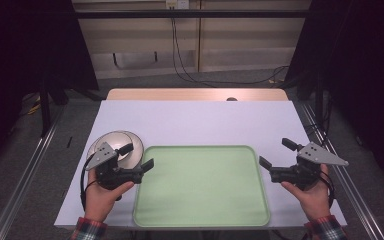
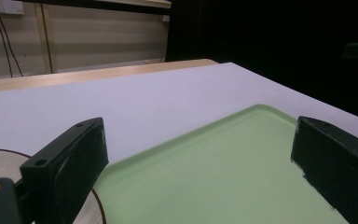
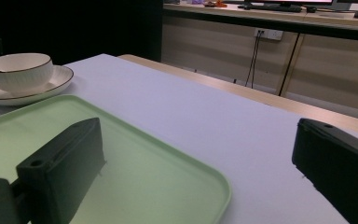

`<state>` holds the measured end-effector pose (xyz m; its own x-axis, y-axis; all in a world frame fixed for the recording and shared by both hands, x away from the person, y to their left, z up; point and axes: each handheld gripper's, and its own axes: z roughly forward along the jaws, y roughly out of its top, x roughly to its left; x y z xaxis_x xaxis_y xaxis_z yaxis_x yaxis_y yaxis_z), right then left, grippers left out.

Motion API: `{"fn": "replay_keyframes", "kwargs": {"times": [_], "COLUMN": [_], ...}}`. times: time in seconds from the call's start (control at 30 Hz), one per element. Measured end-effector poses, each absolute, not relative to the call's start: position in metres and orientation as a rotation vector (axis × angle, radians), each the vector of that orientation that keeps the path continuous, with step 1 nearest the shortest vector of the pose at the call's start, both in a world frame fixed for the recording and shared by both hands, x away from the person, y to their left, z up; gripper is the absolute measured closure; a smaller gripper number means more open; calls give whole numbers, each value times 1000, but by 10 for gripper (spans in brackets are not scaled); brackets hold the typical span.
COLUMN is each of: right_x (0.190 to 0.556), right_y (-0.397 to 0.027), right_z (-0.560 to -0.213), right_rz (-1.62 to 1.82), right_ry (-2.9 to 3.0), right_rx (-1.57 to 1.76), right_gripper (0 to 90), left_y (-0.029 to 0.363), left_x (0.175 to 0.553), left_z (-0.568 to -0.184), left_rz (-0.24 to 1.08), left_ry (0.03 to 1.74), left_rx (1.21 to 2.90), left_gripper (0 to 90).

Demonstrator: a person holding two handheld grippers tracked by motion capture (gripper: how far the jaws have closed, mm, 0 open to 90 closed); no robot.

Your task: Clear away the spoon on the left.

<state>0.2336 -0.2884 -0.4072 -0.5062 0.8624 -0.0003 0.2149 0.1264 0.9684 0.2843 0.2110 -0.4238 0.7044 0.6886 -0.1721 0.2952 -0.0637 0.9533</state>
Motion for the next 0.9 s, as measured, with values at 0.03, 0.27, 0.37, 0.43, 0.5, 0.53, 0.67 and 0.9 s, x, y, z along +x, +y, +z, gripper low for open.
{"fn": "replay_keyframes", "kwargs": {"times": [0.03,0.27,0.37,0.43,0.5,0.53,0.67,0.9], "right_x": [234,235,235,235,235,236,236,237], "right_y": [-288,-289,-289,-289,-289,-289,-289,-288], "right_z": [-407,-407,-407,-407,-407,-407,-407,-406], "right_rz": [1408,1419,1419,1414,1419,1421,1420,1438], "right_ry": [1817,1812,1818,1820,1815,1819,1822,1822], "right_rx": [1040,1034,1034,1035,1036,1038,1036,1021], "right_gripper": [17,19,21,21,21,23,24,25], "left_y": [211,217,219,222,224,226,233,243], "left_x": [284,283,283,283,282,282,282,280], "left_z": [-424,-422,-420,-420,-419,-418,-418,-419], "left_rz": [388,396,417,417,436,450,477,524], "left_ry": [806,807,832,834,848,855,878,928], "left_rx": [1653,1650,1645,1646,1648,1657,1658,1669], "left_gripper": [36,39,40,41,44,44,48,64]}}
